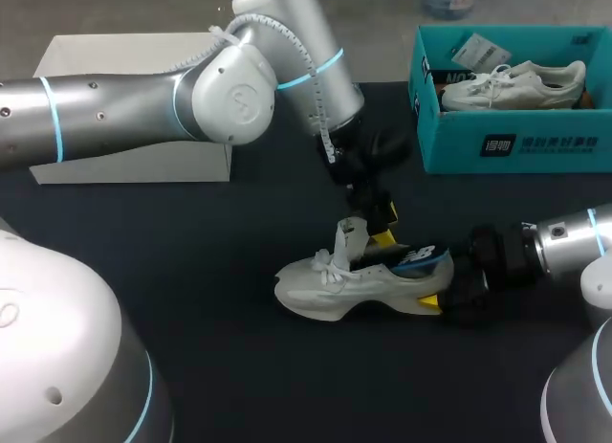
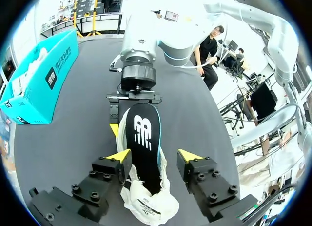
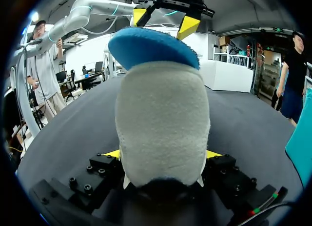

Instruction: Take the shoe out of the shoebox, open the shoe tongue, remove and reinsert the insole, then place the shoe into the shoebox

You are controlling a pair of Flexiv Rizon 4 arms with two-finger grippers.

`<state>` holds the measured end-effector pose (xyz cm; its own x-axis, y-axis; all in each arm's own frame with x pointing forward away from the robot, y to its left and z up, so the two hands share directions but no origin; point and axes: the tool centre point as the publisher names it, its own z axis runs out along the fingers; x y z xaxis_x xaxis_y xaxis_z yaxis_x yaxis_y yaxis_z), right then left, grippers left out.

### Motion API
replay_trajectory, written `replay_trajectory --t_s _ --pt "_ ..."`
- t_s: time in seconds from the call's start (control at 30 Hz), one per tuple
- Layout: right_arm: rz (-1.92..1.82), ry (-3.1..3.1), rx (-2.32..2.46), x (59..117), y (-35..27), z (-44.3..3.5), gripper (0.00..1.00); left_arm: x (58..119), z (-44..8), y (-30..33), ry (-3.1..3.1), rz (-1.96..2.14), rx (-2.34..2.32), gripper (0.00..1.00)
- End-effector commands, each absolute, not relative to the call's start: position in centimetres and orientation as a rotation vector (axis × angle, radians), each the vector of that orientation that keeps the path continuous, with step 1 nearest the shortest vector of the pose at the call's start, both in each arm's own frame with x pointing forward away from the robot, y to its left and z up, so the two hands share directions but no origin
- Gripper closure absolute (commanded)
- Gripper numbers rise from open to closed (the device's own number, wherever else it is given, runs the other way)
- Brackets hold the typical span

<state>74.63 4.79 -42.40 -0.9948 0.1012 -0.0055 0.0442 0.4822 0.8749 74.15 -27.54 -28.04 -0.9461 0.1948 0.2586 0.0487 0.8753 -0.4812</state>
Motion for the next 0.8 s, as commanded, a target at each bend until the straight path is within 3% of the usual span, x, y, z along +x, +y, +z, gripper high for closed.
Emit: replay_trajectory --t_s 0.03,0.6,0.73,0.8 --pt "1.559 2.659 0.132 74.6 4.9 -42.4 1.0 73.6 -27.1 -27.3 -2.763 0.684 -0.193 0.0" --pt "1.559 2.659 0.132 74.6 4.9 -42.4 1.0 71.1 -32.1 -29.5 -2.971 0.797 -0.168 0.0" --pt "1.559 2.659 0.132 74.6 4.9 -42.4 1.0 71.2 -32.3 -29.8 -2.999 0.834 -0.14 0.29" --pt "1.559 2.659 0.132 74.6 4.9 -42.4 1.0 71.2 -32.3 -29.8 -3.034 0.861 -0.14 0.37"
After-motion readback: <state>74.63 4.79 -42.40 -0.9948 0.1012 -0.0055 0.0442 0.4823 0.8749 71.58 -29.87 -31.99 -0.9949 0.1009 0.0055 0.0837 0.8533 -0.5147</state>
